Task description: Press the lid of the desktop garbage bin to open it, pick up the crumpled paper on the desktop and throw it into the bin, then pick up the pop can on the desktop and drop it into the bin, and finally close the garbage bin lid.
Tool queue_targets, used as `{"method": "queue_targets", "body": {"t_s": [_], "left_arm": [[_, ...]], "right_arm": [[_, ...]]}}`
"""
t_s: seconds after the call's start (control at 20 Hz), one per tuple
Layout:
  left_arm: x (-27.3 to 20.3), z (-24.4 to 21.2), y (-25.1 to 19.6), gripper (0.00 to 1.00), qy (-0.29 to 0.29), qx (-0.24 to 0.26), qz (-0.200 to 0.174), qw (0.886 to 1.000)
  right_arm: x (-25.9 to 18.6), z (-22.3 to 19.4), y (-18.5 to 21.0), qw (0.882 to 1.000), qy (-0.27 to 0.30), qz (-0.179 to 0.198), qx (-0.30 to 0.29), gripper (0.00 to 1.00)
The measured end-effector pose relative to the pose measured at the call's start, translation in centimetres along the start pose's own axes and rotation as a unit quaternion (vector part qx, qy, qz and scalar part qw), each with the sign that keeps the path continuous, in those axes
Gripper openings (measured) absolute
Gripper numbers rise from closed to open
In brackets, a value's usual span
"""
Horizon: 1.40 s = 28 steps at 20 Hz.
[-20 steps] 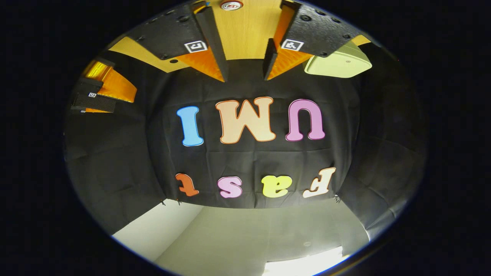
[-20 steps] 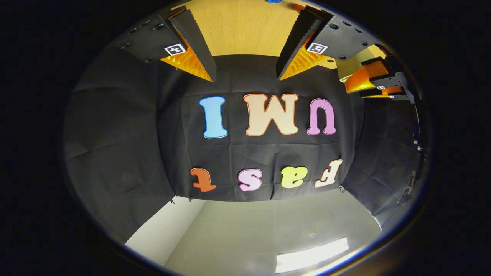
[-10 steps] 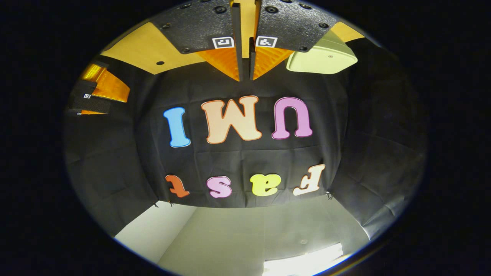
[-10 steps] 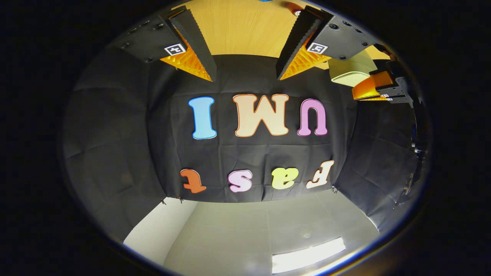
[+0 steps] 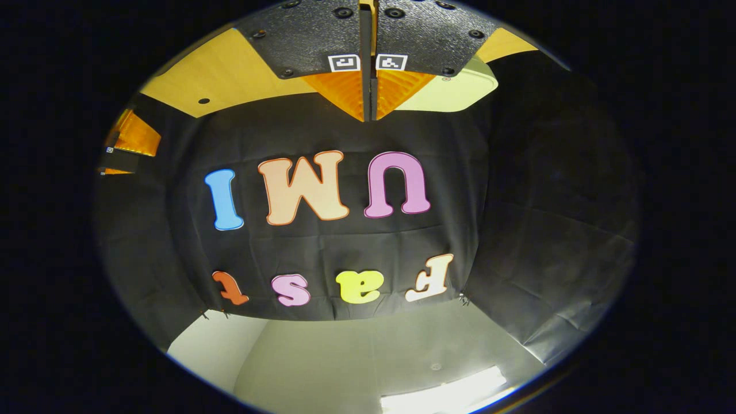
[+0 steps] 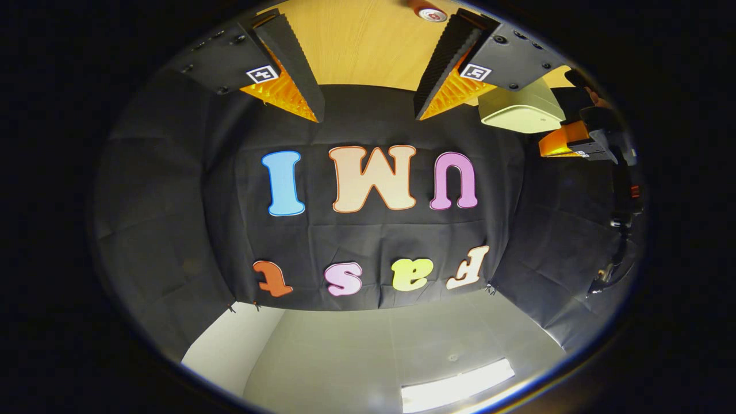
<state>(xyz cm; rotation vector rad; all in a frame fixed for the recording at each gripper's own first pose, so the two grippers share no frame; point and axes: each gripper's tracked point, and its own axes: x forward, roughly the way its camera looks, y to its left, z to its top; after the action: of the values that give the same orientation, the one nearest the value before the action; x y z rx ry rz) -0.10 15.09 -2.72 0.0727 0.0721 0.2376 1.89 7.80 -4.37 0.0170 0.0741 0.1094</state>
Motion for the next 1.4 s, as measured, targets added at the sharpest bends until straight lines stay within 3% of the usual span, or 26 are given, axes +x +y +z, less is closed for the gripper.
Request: {"method": "queue_targets", "body": {"t_s": [0.6,1.0,1.4], "left_arm": [[3.5,-6.7,8.2,0.0,0.057,-0.007,0.037,0.998],[4.4,-11.5,9.7,0.0,0.114,-0.042,0.039,0.992],[4.6,-10.7,10.0,0.0,0.079,-0.036,0.07,0.994]], "right_arm": [[1.0,-2.4,4.1,1.0,0.025,-0.015,-0.012,0.98],[1.5,-2.9,5.6,0.999,0.037,-0.02,-0.026,0.98],[1.8,-2.4,4.5,0.999,0.039,-0.005,-0.022,0.98]]}}
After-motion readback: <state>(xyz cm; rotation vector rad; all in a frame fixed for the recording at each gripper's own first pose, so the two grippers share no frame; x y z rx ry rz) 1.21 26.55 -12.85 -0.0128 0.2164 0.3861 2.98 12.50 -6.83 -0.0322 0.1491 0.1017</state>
